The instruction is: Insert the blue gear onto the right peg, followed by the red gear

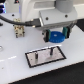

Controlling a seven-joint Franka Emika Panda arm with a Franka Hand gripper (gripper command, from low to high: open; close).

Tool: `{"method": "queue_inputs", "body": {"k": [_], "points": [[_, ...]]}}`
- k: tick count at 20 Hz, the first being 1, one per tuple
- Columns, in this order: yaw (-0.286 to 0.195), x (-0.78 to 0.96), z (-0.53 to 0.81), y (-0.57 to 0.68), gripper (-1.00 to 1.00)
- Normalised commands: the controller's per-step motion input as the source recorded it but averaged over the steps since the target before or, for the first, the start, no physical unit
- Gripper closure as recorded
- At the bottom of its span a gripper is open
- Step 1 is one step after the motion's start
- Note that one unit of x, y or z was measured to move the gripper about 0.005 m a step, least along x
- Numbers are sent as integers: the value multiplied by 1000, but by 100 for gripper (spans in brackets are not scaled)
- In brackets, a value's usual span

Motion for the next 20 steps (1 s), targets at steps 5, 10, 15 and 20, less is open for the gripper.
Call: {"method": "queue_inputs", "body": {"k": [5,10,15,20], "points": [[0,472,3,-118,100],[0,267,-70,-85,100],[0,180,-122,-114,100],[0,195,-19,-59,100]]}}
